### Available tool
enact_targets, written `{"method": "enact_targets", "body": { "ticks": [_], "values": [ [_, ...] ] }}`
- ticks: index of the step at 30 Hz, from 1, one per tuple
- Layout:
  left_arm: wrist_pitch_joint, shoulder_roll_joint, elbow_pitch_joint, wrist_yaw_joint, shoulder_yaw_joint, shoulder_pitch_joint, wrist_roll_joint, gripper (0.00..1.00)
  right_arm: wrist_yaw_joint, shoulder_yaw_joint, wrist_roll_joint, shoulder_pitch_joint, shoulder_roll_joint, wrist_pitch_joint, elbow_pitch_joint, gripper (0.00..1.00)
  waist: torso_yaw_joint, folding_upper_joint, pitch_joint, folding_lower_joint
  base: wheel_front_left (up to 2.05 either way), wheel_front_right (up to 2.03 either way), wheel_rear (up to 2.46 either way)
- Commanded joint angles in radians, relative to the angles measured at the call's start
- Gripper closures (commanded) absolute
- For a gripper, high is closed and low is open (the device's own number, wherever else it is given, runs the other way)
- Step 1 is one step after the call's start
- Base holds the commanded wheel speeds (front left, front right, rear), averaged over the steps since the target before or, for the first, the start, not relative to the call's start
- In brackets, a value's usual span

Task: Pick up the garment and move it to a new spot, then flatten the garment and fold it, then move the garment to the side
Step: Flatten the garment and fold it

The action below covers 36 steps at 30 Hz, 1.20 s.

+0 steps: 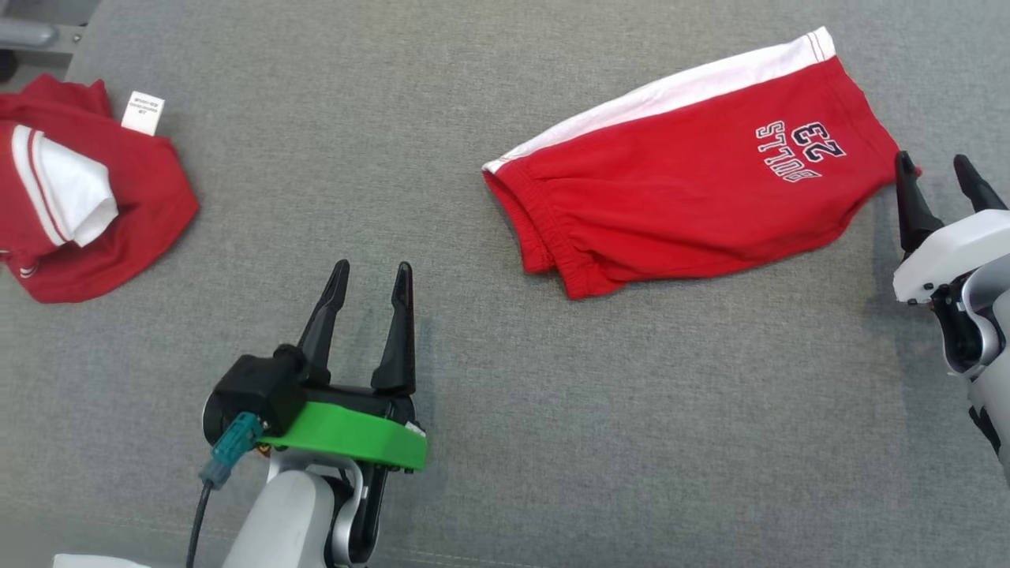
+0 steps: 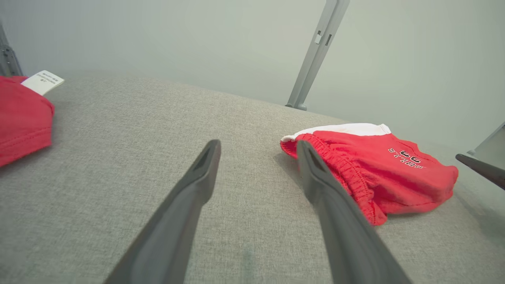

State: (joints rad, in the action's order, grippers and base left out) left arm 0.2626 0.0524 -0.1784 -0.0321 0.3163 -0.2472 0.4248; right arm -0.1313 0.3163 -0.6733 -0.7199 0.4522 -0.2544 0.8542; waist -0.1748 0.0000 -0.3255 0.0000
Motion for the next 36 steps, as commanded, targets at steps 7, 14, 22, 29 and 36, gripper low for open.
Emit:
{"method": "enact_targets", "body": {
  "ticks": [7,14,22,29,36],
  "values": [
    [0.002,-0.002,0.063,0.025,0.067,0.050,-0.016,0.00,0.001,-0.037,0.009,-0.092,0.010,0.085,0.160,0.00,-0.097,0.0000,0.006,0.0000,0.00,0.00,0.00],
    [0.002,-0.002,0.061,0.026,0.106,0.044,-0.024,0.00,0.001,-0.049,0.035,-0.180,0.014,0.147,0.314,0.00,-0.151,0.0000,-0.004,0.0000,0.00,0.00,0.00],
    [0.002,-0.002,0.066,0.029,0.113,0.027,-0.032,0.00,0.001,-0.052,0.081,-0.245,0.011,0.212,0.418,0.51,-0.161,0.0000,-0.013,0.0000,0.00,0.00,0.00],
    [0.002,-0.002,0.063,0.026,0.121,0.017,-0.031,0.00,0.002,-0.079,0.090,-0.235,-0.005,0.242,0.436,1.00,-0.141,0.0000,-0.006,0.0000,0.00,0.00,0.00],
    [0.003,-0.002,0.056,0.023,0.111,0.030,-0.047,0.00,0.002,-0.102,0.078,-0.213,-0.019,0.212,0.437,1.00,-0.100,0.0000,0.014,0.0000,0.00,0.00,0.00]
  ]
}}
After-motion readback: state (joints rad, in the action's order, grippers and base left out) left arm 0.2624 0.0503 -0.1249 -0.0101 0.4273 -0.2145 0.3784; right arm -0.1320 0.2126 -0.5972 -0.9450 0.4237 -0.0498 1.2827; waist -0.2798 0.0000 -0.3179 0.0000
